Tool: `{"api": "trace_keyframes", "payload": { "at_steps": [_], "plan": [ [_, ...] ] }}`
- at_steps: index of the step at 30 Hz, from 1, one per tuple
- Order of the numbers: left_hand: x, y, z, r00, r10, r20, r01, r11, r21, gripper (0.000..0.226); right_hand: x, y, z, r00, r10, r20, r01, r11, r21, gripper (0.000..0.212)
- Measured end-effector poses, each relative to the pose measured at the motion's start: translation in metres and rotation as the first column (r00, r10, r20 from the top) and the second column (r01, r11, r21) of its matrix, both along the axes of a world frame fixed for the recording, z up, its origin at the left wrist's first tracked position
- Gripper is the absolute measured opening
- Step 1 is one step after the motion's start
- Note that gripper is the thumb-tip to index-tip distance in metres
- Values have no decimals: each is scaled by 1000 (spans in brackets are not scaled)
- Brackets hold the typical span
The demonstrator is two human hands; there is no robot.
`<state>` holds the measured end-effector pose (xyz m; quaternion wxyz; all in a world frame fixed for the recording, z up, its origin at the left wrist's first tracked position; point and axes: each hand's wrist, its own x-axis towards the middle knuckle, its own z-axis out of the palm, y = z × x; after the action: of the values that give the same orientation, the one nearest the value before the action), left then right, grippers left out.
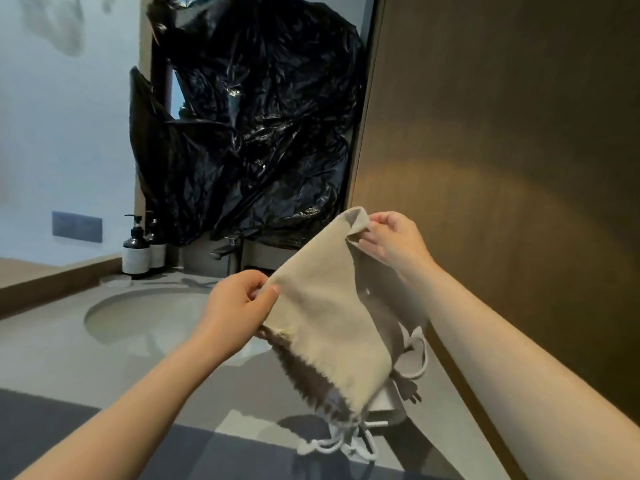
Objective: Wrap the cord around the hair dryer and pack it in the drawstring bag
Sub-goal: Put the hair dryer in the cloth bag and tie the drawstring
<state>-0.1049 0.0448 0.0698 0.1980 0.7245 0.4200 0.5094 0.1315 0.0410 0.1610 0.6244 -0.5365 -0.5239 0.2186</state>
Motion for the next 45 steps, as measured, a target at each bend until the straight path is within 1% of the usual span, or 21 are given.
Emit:
{"api": "trace_keyframes", "payload": {
  "at_steps": [2, 4, 5, 7, 9, 11, 13, 15, 16, 18, 19, 21, 24, 26, 28, 31, 33, 37, 39, 40, 45],
  "plan": [
    [-5, 4, -10, 997, 49, -58, -50, 999, -7, 30, -7, 14, -17, 994, 89, 68, -85, 995, -54, 17],
    [-9, 9, -23, 991, 78, -111, -82, 996, -30, 35, -7, 18, -37, 971, 93, 219, -72, 992, -100, 28],
    [-9, 10, -29, 989, 75, -128, -80, 996, -40, 32, -6, 15, -44, 949, 69, 307, -35, 993, -115, 31],
    [-10, 8, -41, 986, 64, -154, -81, 991, -108, 5, -1, 4, -57, 917, 36, 397, 16, 992, -126, 28],
    [-10, 4, -49, 985, 31, -170, -60, 984, -166, 23, 6, -11, -70, 906, 15, 423, 53, 988, -148, 19],
    [-10, -2, -51, 975, -5, -221, -33, 985, -167, 30, 16, -29, -81, 874, -6, 485, 112, 975, -190, 18],
    [-8, -11, -54, 938, -21, -346, -38, 986, -163, 45, 28, -49, -90, 864, -33, 502, 161, 964, -213, 20],
    [-5, -15, -61, 869, -25, -494, -60, 986, -156, 71, 39, -69, -97, 864, -62, 500, 196, 955, -220, 18],
    [-4, -18, -63, 835, -40, -549, -38, 991, -129, 84, 45, -78, -101, 863, -73, 501, 213, 950, -227, 17],
    [2, -26, -65, 811, -137, -568, 130, 990, -54, 101, 54, -96, -110, 859, -67, 508, 229, 937, -264, 16],
    [6, -30, -65, 812, -203, -548, 219, 975, -38, 100, 57, -103, -115, 859, -55, 509, 231, 929, -290, 16],
    [19, -39, -66, 813, -294, -502, 321, 946, -34, 94, 61, -116, -123, 860, -22, 510, 231, 908, -350, 15],
    [39, -48, -68, 817, -325, -476, 328, 941, -80, 83, 61, -128, -134, 873, 19, 487, 228, 867, -444, 14],
    [45, -47, -73, 817, -318, -481, 311, 945, -96, 73, 59, -131, -142, 887, 31, 461, 223, 845, -485, 19],
    [43, -46, -78, 812, -309, -495, 292, 949, -114, 69, 56, -131, -149, 912, 42, 409, 194, 833, -518, 33],
    [37, -46, -81, 798, -292, -527, 268, 956, -124, 68, 49, -124, -155, 968, 66, 240, 90, 807, -583, 56],
    [33, -45, -80, 793, -270, -547, 236, 963, -133, 70, 42, -117, -155, 985, 76, 153, 36, 783, -621, 64],
    [21, -41, -80, 776, -225, -589, 169, 974, -150, 70, 31, -102, -156, 993, 110, -37, -110, 783, -612, 57],
    [18, -41, -83, 771, -211, -601, 158, 977, -142, 68, 26, -95, -156, 988, 99, -116, -148, 797, -585, 50],
    [17, -41, -84, 772, -208, -601, 157, 978, -137, 67, 24, -92, -156, 988, 81, -129, -141, 804, -577, 47],
    [21, -41, -90, 800, -205, -564, 173, 979, -110, 63, 28, -84, -158, 998, 1, -65, -38, 821, -569, 54]
  ]
}}
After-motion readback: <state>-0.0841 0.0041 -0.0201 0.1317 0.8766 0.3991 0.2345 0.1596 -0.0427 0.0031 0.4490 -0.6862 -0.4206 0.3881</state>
